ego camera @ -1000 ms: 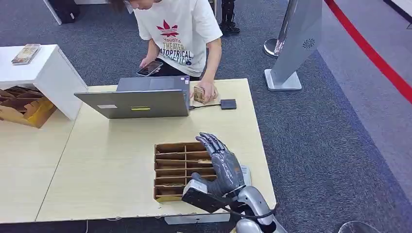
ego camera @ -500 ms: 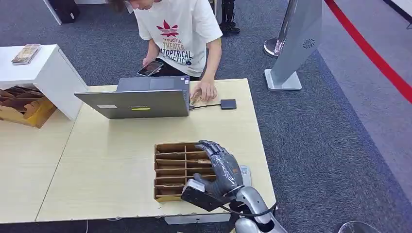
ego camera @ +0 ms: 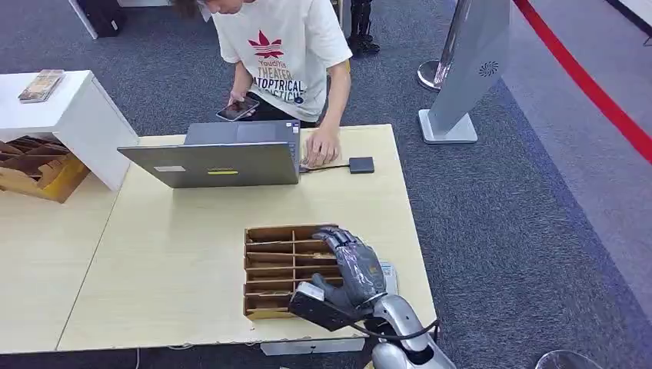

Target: Pass the card to the sensor for recognition and then transmit it.

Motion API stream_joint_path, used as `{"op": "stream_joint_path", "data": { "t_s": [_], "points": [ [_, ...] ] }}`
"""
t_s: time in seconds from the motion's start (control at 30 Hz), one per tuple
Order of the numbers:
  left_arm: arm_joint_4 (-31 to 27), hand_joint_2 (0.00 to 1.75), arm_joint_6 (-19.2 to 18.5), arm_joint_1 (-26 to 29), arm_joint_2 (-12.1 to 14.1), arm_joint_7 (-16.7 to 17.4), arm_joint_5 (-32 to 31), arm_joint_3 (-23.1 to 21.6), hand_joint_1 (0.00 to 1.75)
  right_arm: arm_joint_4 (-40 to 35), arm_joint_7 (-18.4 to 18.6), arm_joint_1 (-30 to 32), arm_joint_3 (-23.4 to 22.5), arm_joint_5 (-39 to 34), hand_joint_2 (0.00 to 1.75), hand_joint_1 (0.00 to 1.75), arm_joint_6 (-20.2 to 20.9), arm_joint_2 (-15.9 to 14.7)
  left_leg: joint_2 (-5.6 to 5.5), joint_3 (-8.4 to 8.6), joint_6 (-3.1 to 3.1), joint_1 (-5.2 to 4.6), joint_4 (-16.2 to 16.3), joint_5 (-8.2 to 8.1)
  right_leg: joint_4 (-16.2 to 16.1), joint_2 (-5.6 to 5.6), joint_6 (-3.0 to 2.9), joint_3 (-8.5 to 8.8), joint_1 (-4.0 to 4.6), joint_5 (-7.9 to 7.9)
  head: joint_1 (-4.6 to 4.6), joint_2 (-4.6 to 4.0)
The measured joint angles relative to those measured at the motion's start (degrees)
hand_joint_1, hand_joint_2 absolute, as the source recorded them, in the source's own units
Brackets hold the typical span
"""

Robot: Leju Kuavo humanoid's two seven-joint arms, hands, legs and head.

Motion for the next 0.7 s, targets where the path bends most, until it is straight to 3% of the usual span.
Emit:
{"op": "stream_joint_path", "data": {
  "t_s": [0.2,0.23,0.3,0.33,0.37,0.6,0.7],
  "points": [
    [0.0,0.00,-0.3,0.0,0.0,0.0,0.0,0.0,0.00,1.4,0.3,-0.2,-0.8,0.5,1.75,0.70,-0.2,0.0,0.00,0.00,0.00,0.00,0.0,0.00,0.0,0.00,0.00,0.00,0.00,0.00,0.00,0.00],
    [0.0,0.00,-0.4,0.0,0.0,0.0,0.0,0.0,0.00,1.6,0.4,-0.2,-0.8,0.6,1.75,0.89,-0.2,0.0,0.00,0.00,0.00,0.00,0.0,0.00,0.0,0.00,0.00,0.00,0.00,0.00,0.00,0.00],
    [0.0,0.00,-0.4,0.0,0.0,0.0,0.0,0.0,0.00,1.9,0.7,-0.2,-0.9,0.9,1.75,0.96,-0.2,0.1,0.00,0.00,0.00,0.00,0.0,0.00,0.0,0.00,0.00,0.00,0.00,0.00,0.00,0.00],
    [0.0,0.00,-0.4,0.0,0.0,0.0,0.0,0.0,0.00,2.1,0.7,-0.2,-1.1,1.1,1.75,1.31,-0.3,0.1,0.00,0.00,0.00,0.00,0.0,0.00,0.0,0.00,0.00,0.00,0.00,0.00,0.00,0.00],
    [0.0,0.00,-0.4,0.0,0.0,0.0,0.1,0.0,0.00,2.2,0.7,-0.3,-1.2,1.1,1.75,1.41,-0.3,0.2,0.00,0.00,0.00,0.00,0.0,0.00,0.0,0.00,0.00,0.00,0.00,0.00,0.00,0.00],
    [0.0,0.00,-0.4,0.0,0.0,0.0,0.1,0.0,0.00,2.8,0.8,-0.7,-2.0,1.4,1.75,1.41,-0.6,0.4,0.00,0.01,0.00,0.00,0.0,0.00,0.0,0.00,0.00,0.01,0.00,0.00,0.00,0.00],
    [0.0,0.00,-0.4,0.0,0.0,0.0,0.1,0.0,0.00,2.9,0.7,-0.7,-2.2,1.4,1.75,1.66,-0.6,0.5,0.00,0.01,0.00,0.00,0.0,0.00,0.0,0.00,0.00,0.02,0.00,0.00,0.00,0.00]
  ]
}}
